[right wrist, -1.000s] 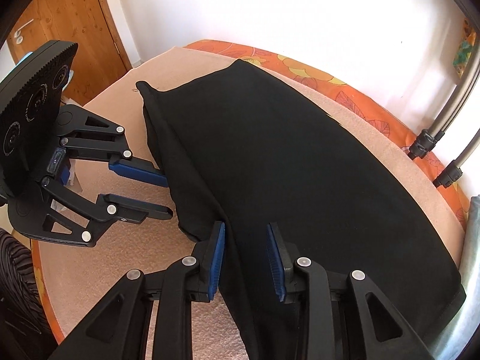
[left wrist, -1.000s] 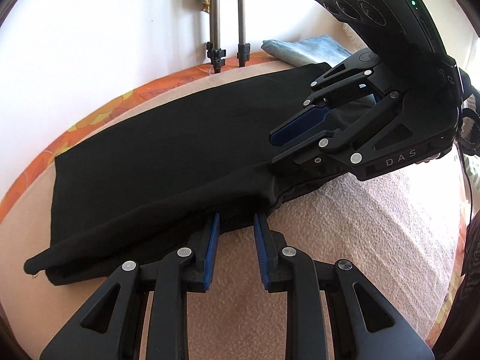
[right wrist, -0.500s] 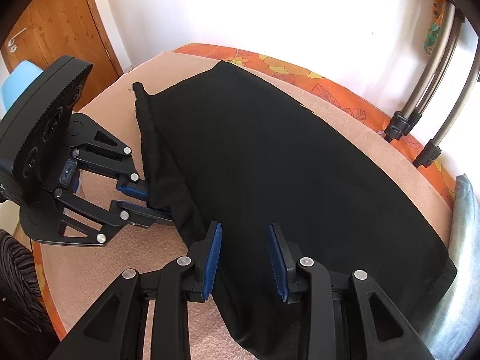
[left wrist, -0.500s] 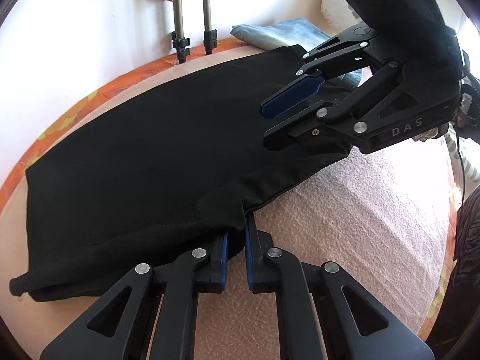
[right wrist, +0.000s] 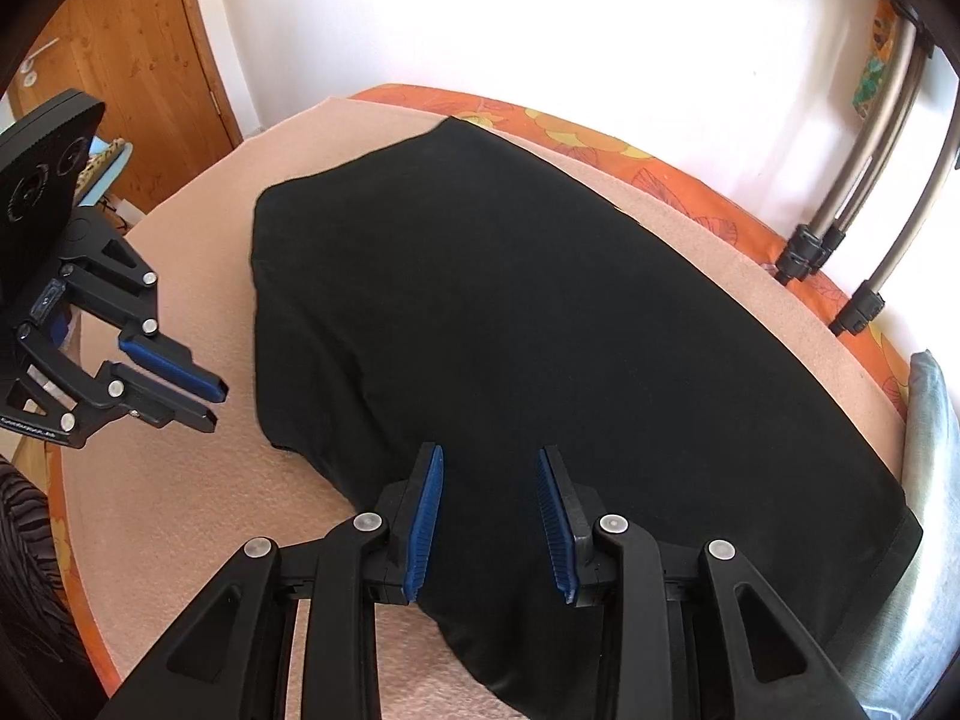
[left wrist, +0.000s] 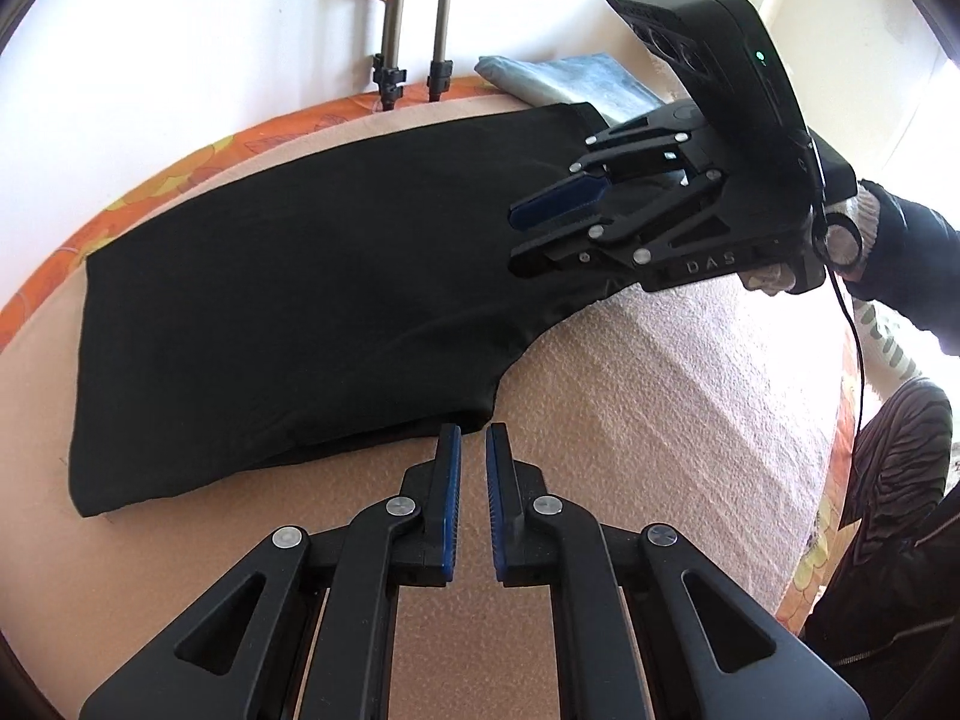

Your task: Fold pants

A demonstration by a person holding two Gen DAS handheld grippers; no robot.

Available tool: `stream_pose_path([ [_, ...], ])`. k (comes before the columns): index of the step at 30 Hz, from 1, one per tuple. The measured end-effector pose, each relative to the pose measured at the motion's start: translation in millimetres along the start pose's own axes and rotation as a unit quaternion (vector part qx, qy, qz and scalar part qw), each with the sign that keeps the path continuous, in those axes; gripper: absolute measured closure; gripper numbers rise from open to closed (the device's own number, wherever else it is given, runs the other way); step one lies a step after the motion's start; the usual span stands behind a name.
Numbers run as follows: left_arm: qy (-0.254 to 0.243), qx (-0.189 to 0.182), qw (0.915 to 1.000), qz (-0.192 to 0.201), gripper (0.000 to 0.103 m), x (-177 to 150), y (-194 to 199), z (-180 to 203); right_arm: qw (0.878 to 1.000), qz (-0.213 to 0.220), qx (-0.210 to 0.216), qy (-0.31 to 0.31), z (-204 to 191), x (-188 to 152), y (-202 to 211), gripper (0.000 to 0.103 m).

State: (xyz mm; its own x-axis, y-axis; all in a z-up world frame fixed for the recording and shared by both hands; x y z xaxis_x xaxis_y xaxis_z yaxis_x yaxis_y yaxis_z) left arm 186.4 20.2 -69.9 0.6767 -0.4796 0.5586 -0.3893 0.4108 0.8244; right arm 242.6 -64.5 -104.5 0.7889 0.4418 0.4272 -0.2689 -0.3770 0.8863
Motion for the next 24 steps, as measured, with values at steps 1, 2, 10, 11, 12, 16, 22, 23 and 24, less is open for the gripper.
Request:
stream_pose_path([
  [1, 0.011, 0.012, 0.9998, 0.006, 0.096, 0, 5, -7, 1.0, 0.005, 0.008, 0.005, -7, 2, 1, 0.07],
  [2, 0.026, 0.02, 0.9994, 0.012, 0.096, -1, 10, -17, 1.0, 0.01, 0.016, 0.01, -15, 4, 1, 0.07],
  [10, 0.169, 0.126, 0.9769, 0.037, 0.052, -38, 53, -110, 0.996, 0.012, 0.063, 0.063, -66, 9, -14, 0.067],
  [11, 0.187, 0.128, 0.9732, 0.036, 0.052, -44, 55, -120, 0.996, 0.006, 0.063, 0.066, -69, 9, -19, 0.067],
  [12, 0.202, 0.131, 0.9698, 0.035, 0.052, -49, 56, -129, 0.996, -0.001, 0.06, 0.067, -71, 9, -24, 0.067],
  [16, 0.255, 0.121, 0.9588, 0.03, 0.052, -67, 53, -147, 0.996, -0.027, 0.059, 0.056, -70, 7, -37, 0.067],
  [22, 0.282, 0.11, 0.9525, 0.036, 0.052, -69, 37, -156, 0.996, -0.038, 0.059, 0.055, -72, 9, -36, 0.067],
  [23, 0.283, 0.109, 0.9523, 0.034, 0.052, -68, 33, -157, 0.996, -0.037, 0.065, 0.049, -70, 9, -30, 0.067],
  [24, 0.284, 0.108, 0.9522, 0.035, 0.052, -66, 28, -158, 0.996, -0.034, 0.07, 0.044, -69, 11, -26, 0.067],
])
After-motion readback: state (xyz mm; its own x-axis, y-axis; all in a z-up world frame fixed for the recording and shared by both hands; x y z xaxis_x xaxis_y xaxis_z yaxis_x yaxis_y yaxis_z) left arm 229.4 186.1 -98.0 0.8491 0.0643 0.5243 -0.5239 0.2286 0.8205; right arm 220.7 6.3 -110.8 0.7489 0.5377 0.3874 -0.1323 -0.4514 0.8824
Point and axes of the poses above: each gripper's, at about its wrist camera, not at the fingertips, and y roughly against the way its jaws point, z to its right, x to its top, the point moved 1 cm from there along -y, roughly the way its jaws point, and after that the axes turned 7 degrees about -y, right-handed, at the moved point
